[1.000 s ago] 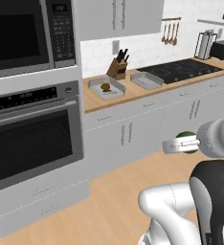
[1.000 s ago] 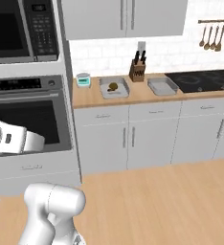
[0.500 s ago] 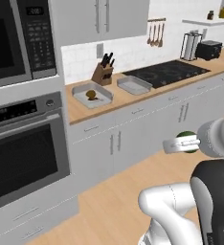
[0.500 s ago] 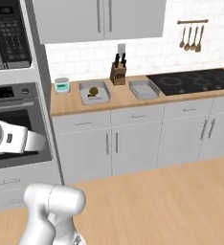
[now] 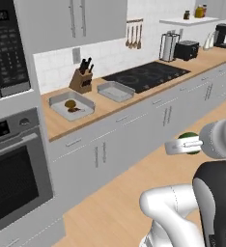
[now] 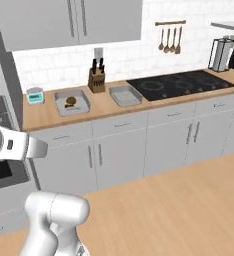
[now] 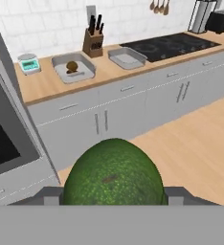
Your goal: Place one avocado and one chicken drumstick in each tupperware on the nearby counter, to pack two identical lunches.
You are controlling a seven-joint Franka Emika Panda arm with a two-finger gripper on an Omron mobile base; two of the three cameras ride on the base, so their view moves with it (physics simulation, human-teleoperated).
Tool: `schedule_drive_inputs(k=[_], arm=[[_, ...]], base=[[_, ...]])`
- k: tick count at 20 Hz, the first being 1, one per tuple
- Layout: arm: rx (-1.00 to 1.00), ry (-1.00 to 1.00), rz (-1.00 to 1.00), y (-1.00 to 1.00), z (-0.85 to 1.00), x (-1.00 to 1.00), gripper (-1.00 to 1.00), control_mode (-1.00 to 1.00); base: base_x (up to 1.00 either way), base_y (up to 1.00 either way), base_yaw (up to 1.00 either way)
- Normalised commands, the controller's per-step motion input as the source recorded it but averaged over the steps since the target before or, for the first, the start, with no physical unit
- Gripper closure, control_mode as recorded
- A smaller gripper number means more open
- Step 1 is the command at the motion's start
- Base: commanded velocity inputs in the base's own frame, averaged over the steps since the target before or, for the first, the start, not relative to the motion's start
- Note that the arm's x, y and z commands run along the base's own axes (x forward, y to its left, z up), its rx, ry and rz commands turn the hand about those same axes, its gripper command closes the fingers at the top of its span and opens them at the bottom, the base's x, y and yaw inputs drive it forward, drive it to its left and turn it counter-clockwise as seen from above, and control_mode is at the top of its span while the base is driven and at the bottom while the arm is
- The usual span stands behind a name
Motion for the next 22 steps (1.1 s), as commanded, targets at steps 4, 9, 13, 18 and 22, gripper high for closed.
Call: schedule_drive_inputs(k=[4,9,13,18,22], arm=[[0.0,0.0,0.0,0.0,0.0,0.0,1.0,1.0],[0.0,0.0,0.0,0.0,0.0,0.0,1.0,1.0],[0.0,0.0,0.0,0.0,0.0,0.0,1.0,1.0],[0.0,0.0,0.0,0.0,0.0,0.0,1.0,1.0],[0.0,0.0,0.0,0.0,0.0,0.0,1.0,1.0]], base=[[1.0,-0.7,-0.23],[1.0,-0.62,-0.08],[1.0,-0.45,0.14],[1.0,-0.5,0.33],[0.92,-0.76,-0.18]])
